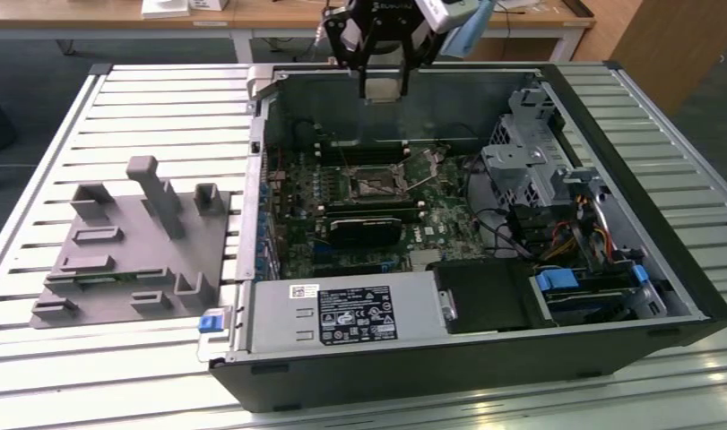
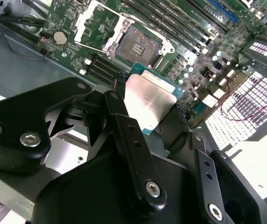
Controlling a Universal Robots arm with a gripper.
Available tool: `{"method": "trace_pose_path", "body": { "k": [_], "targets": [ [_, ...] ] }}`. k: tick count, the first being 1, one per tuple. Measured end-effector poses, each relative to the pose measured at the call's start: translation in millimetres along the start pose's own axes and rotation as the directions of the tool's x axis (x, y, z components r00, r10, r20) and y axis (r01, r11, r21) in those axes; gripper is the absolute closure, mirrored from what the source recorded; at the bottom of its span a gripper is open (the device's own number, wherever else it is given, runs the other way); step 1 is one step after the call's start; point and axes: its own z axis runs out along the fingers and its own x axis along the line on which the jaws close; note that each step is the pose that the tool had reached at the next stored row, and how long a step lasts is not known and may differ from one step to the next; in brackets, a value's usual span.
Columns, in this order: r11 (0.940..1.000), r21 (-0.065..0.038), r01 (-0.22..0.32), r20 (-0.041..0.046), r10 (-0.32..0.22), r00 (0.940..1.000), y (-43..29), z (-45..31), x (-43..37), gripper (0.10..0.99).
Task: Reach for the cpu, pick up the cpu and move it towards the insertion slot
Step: 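Pick up the cpu and move it towards the insertion slot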
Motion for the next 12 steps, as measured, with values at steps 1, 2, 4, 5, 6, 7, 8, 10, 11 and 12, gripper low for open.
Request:
{"method": "trace_pose_path", "body": {
  "k": [1, 2, 4, 5, 6, 7, 8, 10, 11, 12],
  "targets": [
    [1.0, 0.0, 0.0, 0.0, 0.0, 1.0, 0.4, 0.1, -0.7, 0.545],
    [1.0, 0.0, 0.0, 0.0001, 0.0, 1.0, 0.8, 0.2, -1.9, 0.545],
    [1.0, 0.0, -0.001, 0.0, 0.001, 1.0, 1.4, 0.4, -3.8, 0.545],
    [1.0, 0.0, -0.001, 0.0001, 0.001, 1.0, 1.5, 0.5, -4.3, 0.545],
    [1.0, 0.0, -0.002, 0.0001, 0.002, 1.0, 1.5, 0.4, -4.4, 0.545],
    [1.0, 0.0, -0.002, 0.0001, 0.002, 1.0, 1.5, 0.4, -4.4, 0.545],
    [1.0, 0.0, -0.002, 0.0002, 0.002, 1.0, 1.5, 0.5, -4.5, 0.545],
    [1.0, 0.0, -0.002, 0.0001, 0.002, 1.0, 1.5, 0.5, -4.5, 0.545],
    [1.0, 0.0, -0.002, 0.0001, 0.002, 1.0, 1.5, 0.5, -4.5, 0.545],
    [1.0, 0.0, -0.002, 0.0001, 0.002, 1.0, 1.5, 0.5, -4.5, 0.545]
  ]
}}
